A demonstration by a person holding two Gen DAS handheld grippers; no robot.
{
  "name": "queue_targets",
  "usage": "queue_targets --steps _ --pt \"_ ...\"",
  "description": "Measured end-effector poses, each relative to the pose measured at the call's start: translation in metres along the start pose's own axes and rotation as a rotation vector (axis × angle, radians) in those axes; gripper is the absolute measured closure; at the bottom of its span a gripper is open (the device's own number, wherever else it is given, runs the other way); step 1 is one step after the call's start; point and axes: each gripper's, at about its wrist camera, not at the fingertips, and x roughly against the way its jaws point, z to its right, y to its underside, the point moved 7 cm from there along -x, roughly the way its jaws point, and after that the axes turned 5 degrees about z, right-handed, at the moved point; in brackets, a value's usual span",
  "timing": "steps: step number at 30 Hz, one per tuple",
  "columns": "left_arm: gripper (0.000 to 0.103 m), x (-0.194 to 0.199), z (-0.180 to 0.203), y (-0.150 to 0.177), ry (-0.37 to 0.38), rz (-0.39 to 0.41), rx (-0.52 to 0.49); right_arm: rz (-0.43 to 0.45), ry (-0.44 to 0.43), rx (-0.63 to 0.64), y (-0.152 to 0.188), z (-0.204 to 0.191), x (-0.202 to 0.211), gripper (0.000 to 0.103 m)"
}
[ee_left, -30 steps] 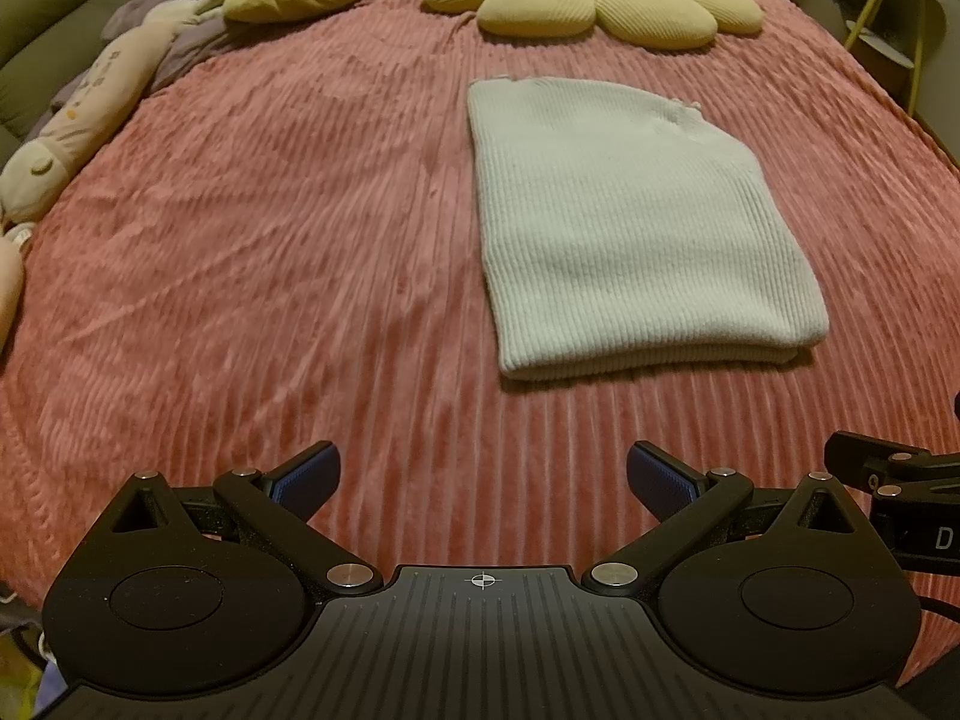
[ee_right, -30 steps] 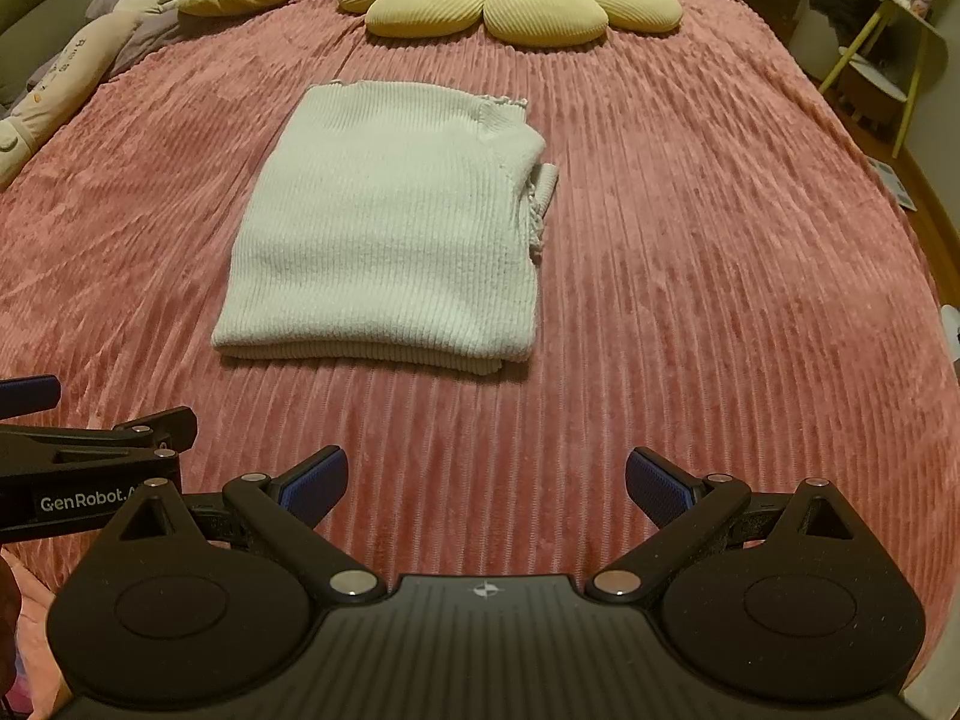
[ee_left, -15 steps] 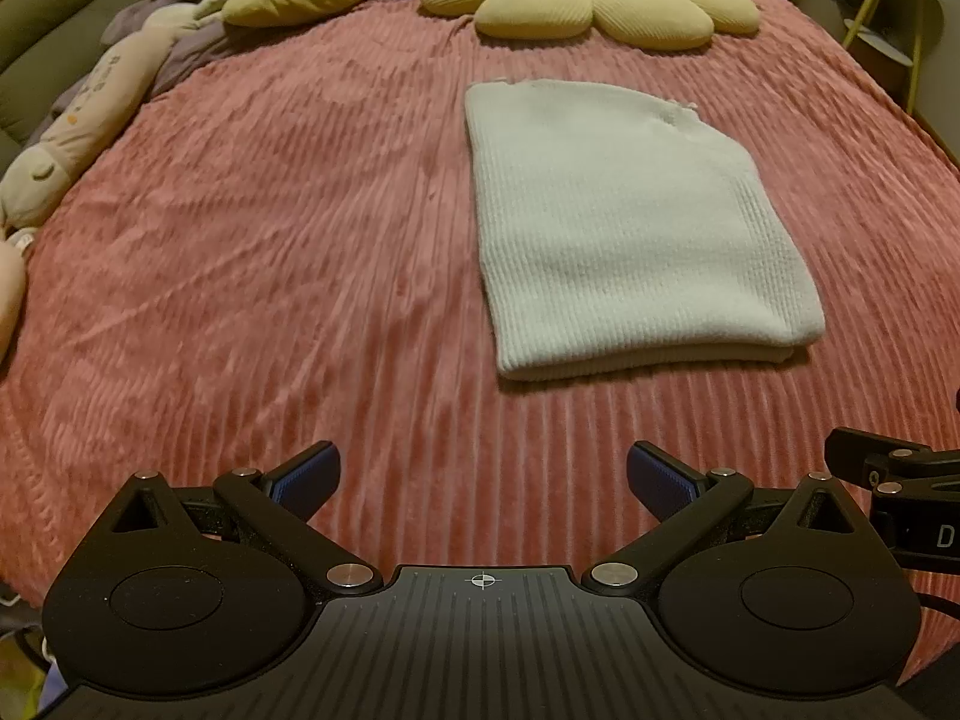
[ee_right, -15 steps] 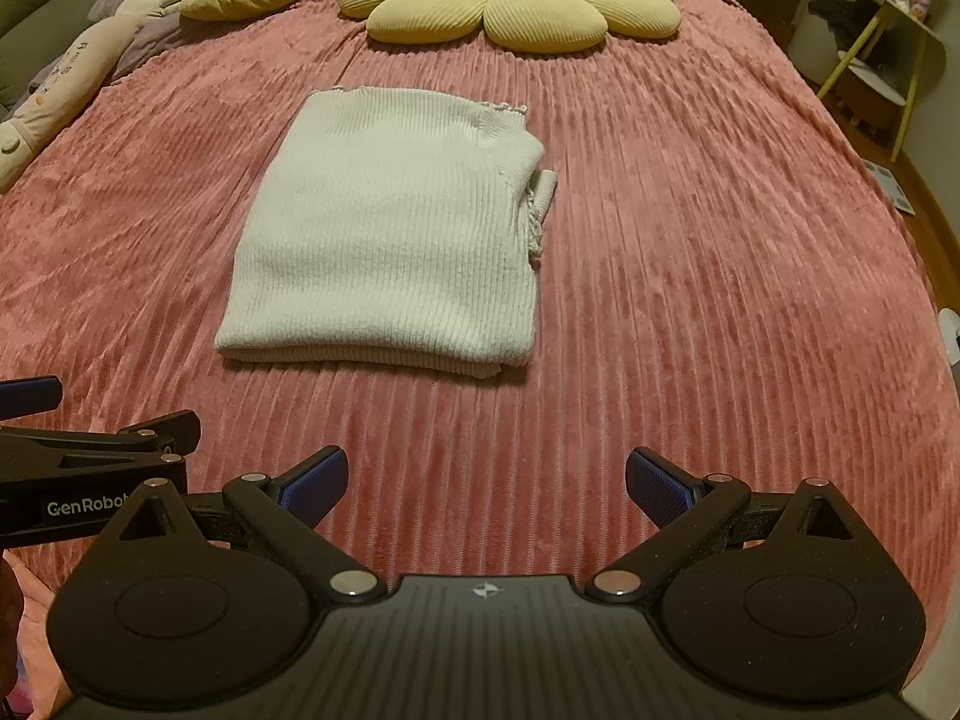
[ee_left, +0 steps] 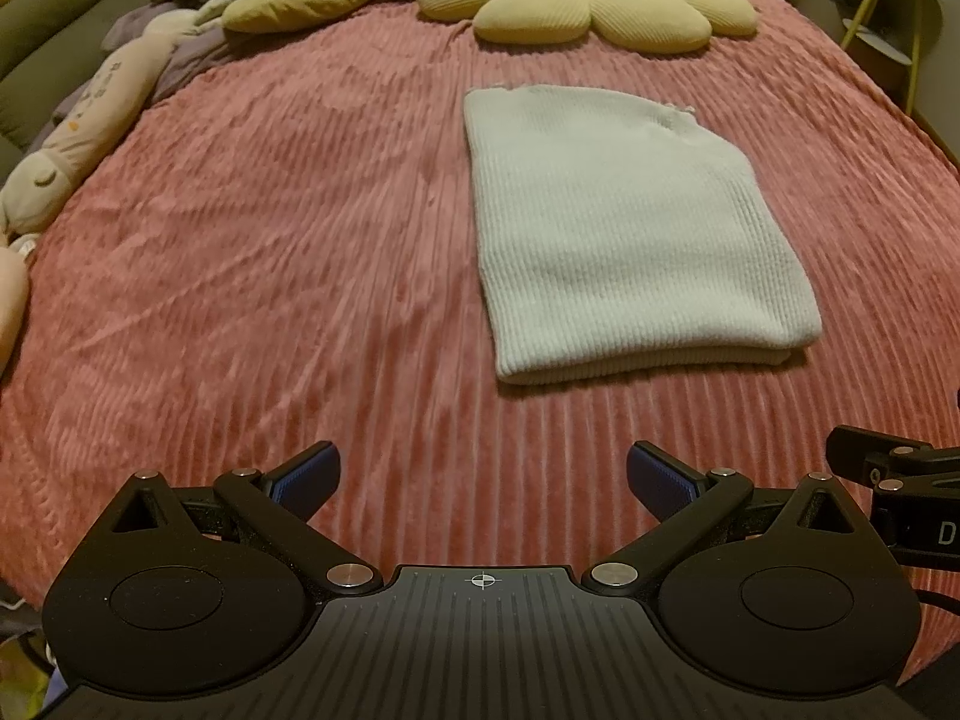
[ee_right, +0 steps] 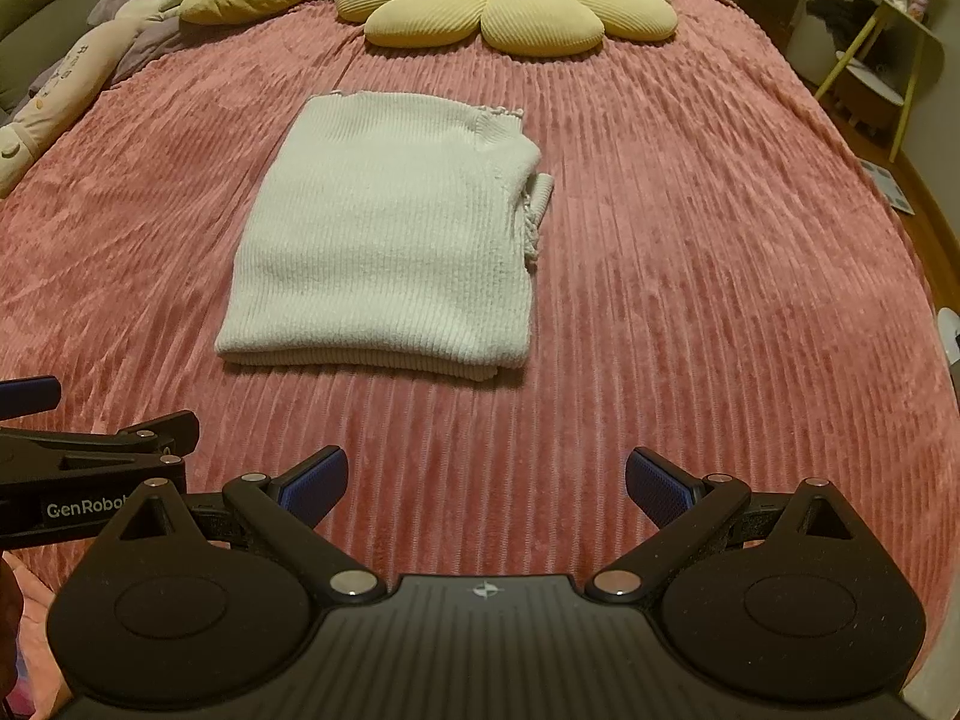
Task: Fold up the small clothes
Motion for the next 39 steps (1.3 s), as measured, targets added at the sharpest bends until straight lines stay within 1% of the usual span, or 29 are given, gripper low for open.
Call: queue_targets --steps 16,24,29,34,39 --pt "0.000 0.0008 -0.0008 -0.0007 0.002 -0.001 0.005 0.003 0.000 0.000 -0.0002 0.0008 0.0020 0.004" --pt "0.000 0.0008 -0.0008 -0.0007 0.015 -0.006 0.010 0.002 0.002 -0.003 -0.0010 0.0016 0.0033 0.004" --pt "0.000 0.0009 -0.0001 -0.0012 0.012 0.004 0.010 0.002 0.002 -0.002 -0.0010 0.0019 0.0032 0.004" --pt "0.000 0.0025 0.0003 -0.0012 0.029 0.018 0.021 0.006 0.003 0.000 -0.0013 0.0019 0.0038 0.004" --pt "0.000 0.0014 0.0010 0.0010 0.018 0.014 0.014 0.004 0.007 0.001 -0.0006 0.0014 0.0043 0.004"
